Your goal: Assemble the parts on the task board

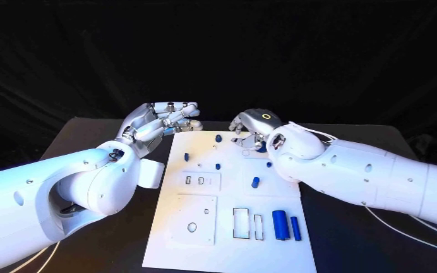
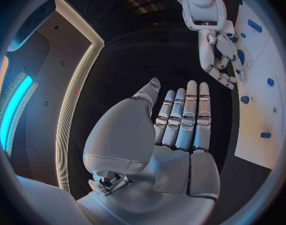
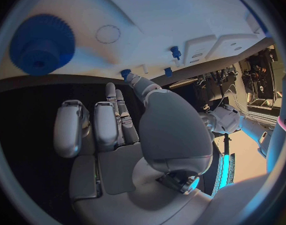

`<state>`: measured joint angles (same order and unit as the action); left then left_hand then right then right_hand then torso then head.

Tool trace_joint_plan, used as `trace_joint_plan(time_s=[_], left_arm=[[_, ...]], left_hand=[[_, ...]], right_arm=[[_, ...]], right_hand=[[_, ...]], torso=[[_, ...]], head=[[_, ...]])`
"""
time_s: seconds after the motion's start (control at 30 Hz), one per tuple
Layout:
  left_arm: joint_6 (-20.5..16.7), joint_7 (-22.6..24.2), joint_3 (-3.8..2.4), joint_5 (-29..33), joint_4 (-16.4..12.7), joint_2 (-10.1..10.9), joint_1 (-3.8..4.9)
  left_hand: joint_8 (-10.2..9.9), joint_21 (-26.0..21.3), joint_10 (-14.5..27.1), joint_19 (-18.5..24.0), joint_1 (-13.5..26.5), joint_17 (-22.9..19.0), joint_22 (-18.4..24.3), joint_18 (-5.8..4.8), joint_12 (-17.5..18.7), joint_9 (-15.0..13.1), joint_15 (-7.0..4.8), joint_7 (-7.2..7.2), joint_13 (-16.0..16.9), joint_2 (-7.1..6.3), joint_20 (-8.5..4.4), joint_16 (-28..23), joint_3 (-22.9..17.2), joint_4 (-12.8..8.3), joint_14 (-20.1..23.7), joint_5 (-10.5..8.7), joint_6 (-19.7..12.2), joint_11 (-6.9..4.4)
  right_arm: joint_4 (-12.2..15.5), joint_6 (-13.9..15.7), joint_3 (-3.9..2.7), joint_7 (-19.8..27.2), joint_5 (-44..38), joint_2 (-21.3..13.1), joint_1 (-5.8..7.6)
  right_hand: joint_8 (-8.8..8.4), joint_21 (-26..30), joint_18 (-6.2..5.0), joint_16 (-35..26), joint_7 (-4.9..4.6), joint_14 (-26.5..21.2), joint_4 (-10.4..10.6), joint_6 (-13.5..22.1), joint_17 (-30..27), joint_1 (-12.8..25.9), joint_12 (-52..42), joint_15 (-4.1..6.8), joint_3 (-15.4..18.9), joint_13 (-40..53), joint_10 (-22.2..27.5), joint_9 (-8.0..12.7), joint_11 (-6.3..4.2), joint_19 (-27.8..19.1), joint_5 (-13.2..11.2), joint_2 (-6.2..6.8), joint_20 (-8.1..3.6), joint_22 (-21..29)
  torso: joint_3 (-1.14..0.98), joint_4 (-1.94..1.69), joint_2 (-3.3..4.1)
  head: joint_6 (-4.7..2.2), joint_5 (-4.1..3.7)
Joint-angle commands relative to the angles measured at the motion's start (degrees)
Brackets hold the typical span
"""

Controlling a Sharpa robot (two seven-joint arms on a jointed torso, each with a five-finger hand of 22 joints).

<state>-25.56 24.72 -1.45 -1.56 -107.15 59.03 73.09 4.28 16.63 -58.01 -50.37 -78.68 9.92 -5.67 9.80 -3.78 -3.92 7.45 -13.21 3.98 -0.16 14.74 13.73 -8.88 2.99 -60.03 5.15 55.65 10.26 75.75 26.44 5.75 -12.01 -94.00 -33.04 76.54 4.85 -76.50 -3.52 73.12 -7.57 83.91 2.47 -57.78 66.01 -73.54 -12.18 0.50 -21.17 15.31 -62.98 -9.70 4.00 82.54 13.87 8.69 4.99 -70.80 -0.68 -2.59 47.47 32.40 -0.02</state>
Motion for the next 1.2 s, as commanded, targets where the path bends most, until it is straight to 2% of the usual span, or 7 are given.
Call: trace_joint_plan(time_s=[0.03, 0.23, 0.27, 0.33, 0.43, 0.73, 1.2], left_arm=[[1.4, 0.5, -0.03, 0.2, 0.3, -0.1, 0.06], [1.6, 0.5, 0.01, 0.2, 1.3, -0.2, 0.05], [1.6, 0.5, 0.01, 0.2, 1.5, -0.2, 0.04], [1.6, 0.5, 0.02, 0.2, 1.7, -0.2, 0.04], [1.6, 0.6, 0.03, 0.2, 1.9, -0.2, 0.03], [1.7, 0.6, 0.05, 0.2, 2.4, -0.3, 0.01], [1.7, 0.6, 0.05, 0.2, 2.6, -0.3, 0.01]], left_hand=[[-0.4, -0.3, 0.4, 0.3, 0.1, 0.0, 0.1, 0.66, 0.1, 0.0, 0.11, -0.26, -0.1, 0.63, -0.02, -0.2, -0.4, -0.1, 0.4, 0.02, -0.1, 0.19], [-0.4, -0.3, 0.4, 0.3, 0.1, 0.0, 0.1, 0.66, 0.1, 0.0, 0.11, -0.25, -0.1, 0.63, -0.01, -0.2, -0.4, -0.1, 0.4, 0.02, -0.1, 0.18], [-0.3, -0.4, 0.3, 0.4, 0.1, 0.0, 0.1, 0.67, 0.1, 0.0, 0.12, -0.22, 0.0, 0.65, 0.00, -0.2, -0.4, -0.1, 0.4, 0.02, -0.1, 0.16], [-0.3, -0.4, 0.3, 0.4, 0.1, 0.0, 0.1, 0.67, 0.1, 0.0, 0.12, -0.22, 0.0, 0.65, 0.00, -0.2, -0.4, -0.1, 0.4, 0.02, -0.1, 0.16], [-0.3, -0.4, 0.3, 0.4, 0.1, 0.0, 0.1, 0.67, 0.1, 0.0, 0.11, -0.19, 0.0, 0.67, 0.01, -0.2, -0.5, -0.1, 0.4, 0.03, 0.0, 0.15], [-0.3, -0.4, 0.3, 0.4, 0.1, 0.0, 0.1, 0.67, 0.1, 0.0, 0.11, -0.19, 0.0, 0.67, 0.01, -0.2, -0.5, -0.1, 0.4, 0.03, 0.0, 0.15], [-0.3, -0.4, 0.2, 0.4, 0.1, 0.0, 0.1, 0.69, 0.0, 0.0, 0.10, -0.17, 0.0, 0.70, 0.03, -0.2, -0.5, -0.1, 0.4, 0.03, 0.0, 0.12]], right_arm=[[3.8, 0.8, -0.37, -0.1, 7.4, -4.0, 0.57], [7.3, -5.6, -0.81, -0.7, 16.6, -10.8, 1.46], [7.4, -6.5, -0.84, -0.8, 17.4, -11.6, 1.54], [7.3, -7.8, -0.88, -0.9, 18.0, -12.6, 1.63], [7.1, -8.9, -0.92, -1.0, 17.8, -13.6, 1.68], [6.0, -10.4, -0.92, -1.7, 16.1, -13.0, 1.42], [3.2, -10.5, -0.77, -2.2, 14.7, -9.1, 0.81]], right_hand=[[0.41, -1.4, -0.19, 1.5, 0.06, 2.4, 0.7, -1.0, 1.8, 0.3, -1.8, 0.72, 0.2, 0.8, -3.7, -0.2, -0.64, 1.0, 0.2, -0.20, -0.17, -1.9], [0.35, -5.5, 1.01, 6.3, 0.39, 3.6, 1.1, -0.1, 8.1, 1.4, -13.5, 1.87, 4.3, 10.0, -12.1, -0.3, -1.94, 3.2, 0.6, 1.53, -1.32, -7.6], [0.59, -6.3, 1.18, 7.4, 0.91, 3.8, 1.3, 0.6, 9.4, 0.9, -23.4, 1.54, 5.6, 20.1, -11.3, -0.5, -1.85, 3.5, 1.2, 1.04, -1.54, -8.7], [1.03, -7.4, 1.58, 9.2, 0.17, 4.0, 2.3, 1.7, 11.9, 1.1, -38.8, 1.59, 7.4, 35.6, -11.8, -0.7, -1.60, 4.0, 1.6, -0.11, -0.99, -10.3], [1.78, -8.8, 1.92, 11.1, -0.24, 4.3, 2.6, 2.5, 14.5, 0.5, -51.7, 1.02, 9.1, 48.8, -12.9, -1.1, -1.32, 4.7, 1.7, -0.05, -0.81, -12.3], [2.55, -12.2, 3.05, 16.2, -1.05, 5.8, 3.9, 5.0, 22.8, -0.4, -66.3, 0.26, 11.5, 63.3, -18.5, -1.4, -0.29, 6.6, 1.6, -0.47, 0.16, -17.3], [2.53, -13.0, 3.34, 16.9, -1.55, 6.1, 4.6, 7.1, 24.0, -1.4, -68.9, -0.33, 12.5, 65.9, -19.6, -1.4, 0.20, 7.1, 1.8, -0.68, 0.68, -18.5]], torso=[[-0.08, 0.79, -0.43], [-0.16, 1.42, -1.01], [-0.22, 1.51, -1.07], [-0.34, 1.61, -1.07], [-0.53, 1.71, -1.07], [-0.47, 1.45, -0.97], [-0.57, 1.54, -0.93]], head=[[-0.12, -0.13], [-0.24, -0.54], [-0.24, -0.54], [-0.22, -0.53], [0.02, -0.58], [0.35, -0.51], [0.73, -0.10]])
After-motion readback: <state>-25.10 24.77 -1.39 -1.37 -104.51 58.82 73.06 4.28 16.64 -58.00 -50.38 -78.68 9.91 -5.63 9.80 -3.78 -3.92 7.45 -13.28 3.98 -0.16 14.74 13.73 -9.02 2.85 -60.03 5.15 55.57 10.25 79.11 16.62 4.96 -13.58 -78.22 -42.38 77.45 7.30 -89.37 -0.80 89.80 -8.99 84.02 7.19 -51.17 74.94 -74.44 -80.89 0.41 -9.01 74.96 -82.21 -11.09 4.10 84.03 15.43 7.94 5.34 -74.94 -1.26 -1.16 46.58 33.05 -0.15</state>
